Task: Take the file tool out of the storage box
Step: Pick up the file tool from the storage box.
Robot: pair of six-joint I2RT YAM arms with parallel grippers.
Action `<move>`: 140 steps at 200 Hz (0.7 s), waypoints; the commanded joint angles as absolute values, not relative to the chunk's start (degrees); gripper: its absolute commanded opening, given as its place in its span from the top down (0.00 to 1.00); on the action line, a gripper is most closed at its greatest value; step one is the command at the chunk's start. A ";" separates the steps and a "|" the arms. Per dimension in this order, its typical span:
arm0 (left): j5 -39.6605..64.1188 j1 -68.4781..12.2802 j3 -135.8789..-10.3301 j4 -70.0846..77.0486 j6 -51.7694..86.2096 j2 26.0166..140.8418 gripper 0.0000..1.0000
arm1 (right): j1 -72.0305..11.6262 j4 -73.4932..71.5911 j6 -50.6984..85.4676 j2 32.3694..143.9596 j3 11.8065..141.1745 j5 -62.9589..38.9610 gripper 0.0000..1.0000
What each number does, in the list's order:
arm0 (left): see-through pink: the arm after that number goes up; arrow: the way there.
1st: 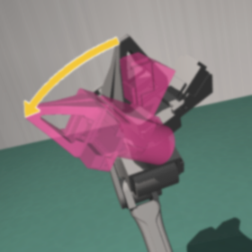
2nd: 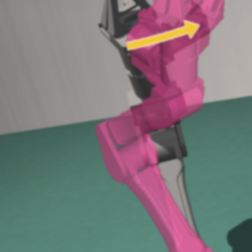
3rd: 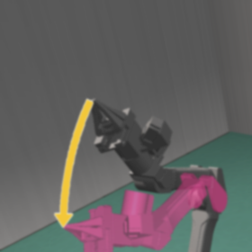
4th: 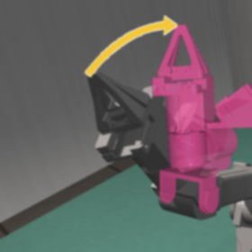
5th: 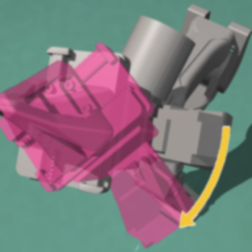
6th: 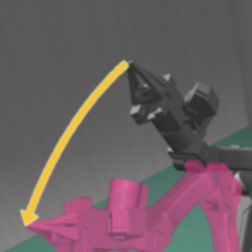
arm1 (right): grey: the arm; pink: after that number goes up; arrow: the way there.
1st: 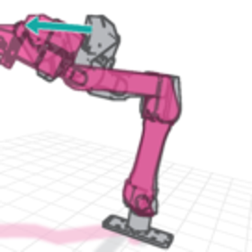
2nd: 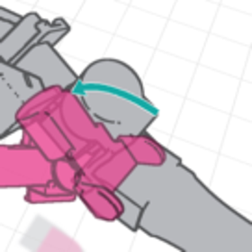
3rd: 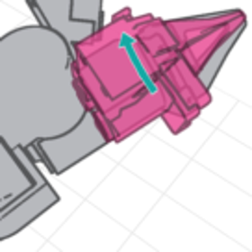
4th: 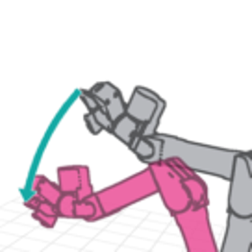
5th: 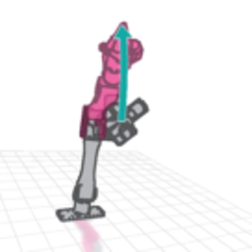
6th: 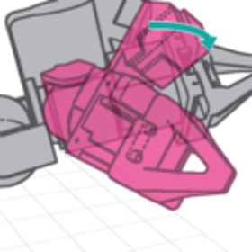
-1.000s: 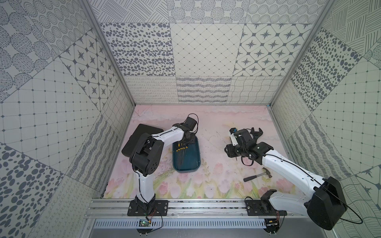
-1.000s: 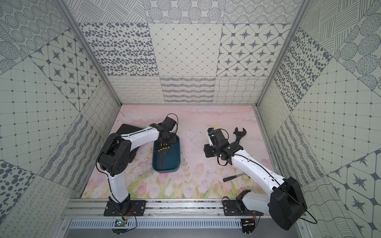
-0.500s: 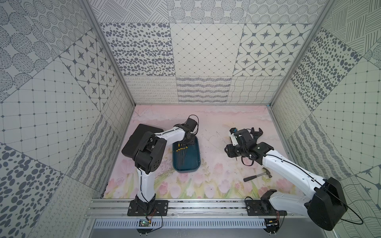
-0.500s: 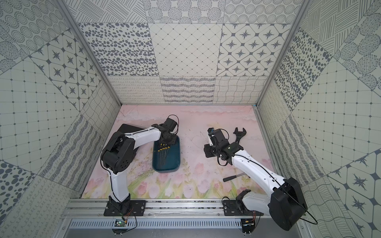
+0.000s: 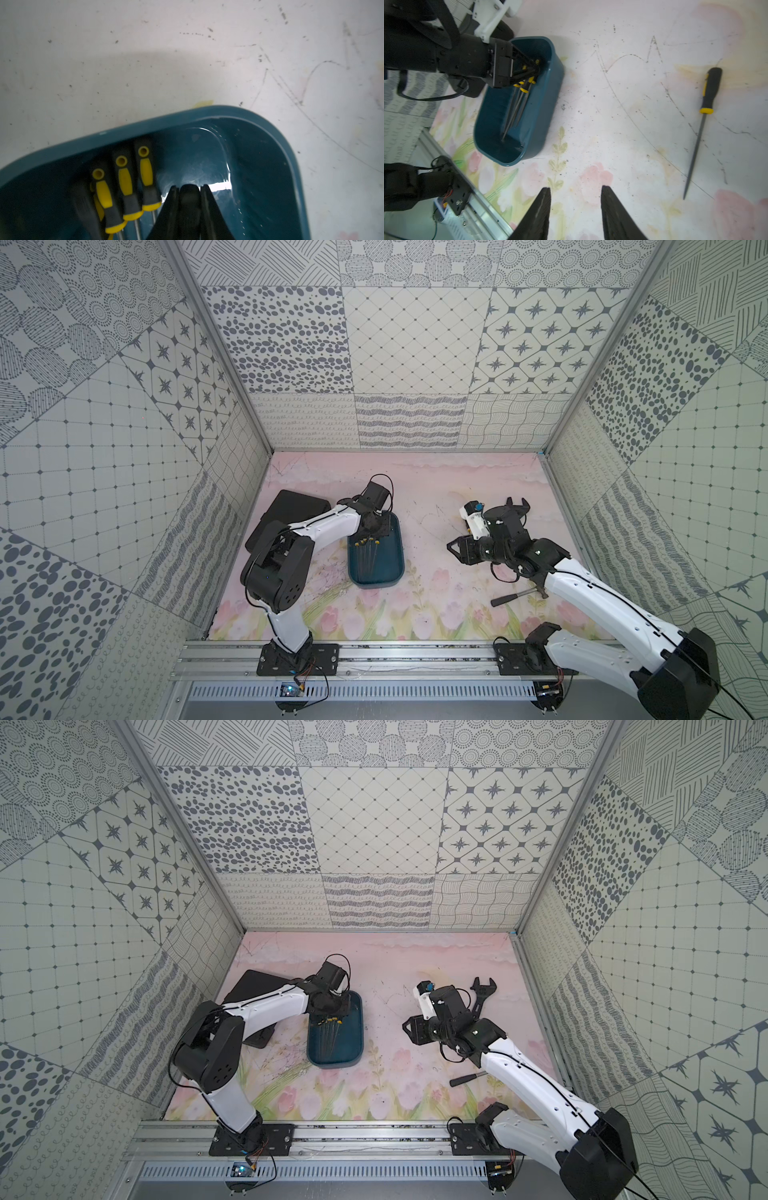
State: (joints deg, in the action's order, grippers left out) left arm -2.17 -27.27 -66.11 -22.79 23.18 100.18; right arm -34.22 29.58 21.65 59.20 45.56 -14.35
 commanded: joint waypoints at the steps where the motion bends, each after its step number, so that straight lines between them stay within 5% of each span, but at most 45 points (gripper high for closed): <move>1: 9.43 -27.12 -62.58 -17.43 29.14 92.09 0.87 | -35.65 21.13 25.85 56.94 43.73 -25.72 0.57; 140: 38.51 -27.14 -47.00 22.45 58.39 69.59 0.88 | -44.46 -10.90 42.47 59.90 37.20 -38.22 0.60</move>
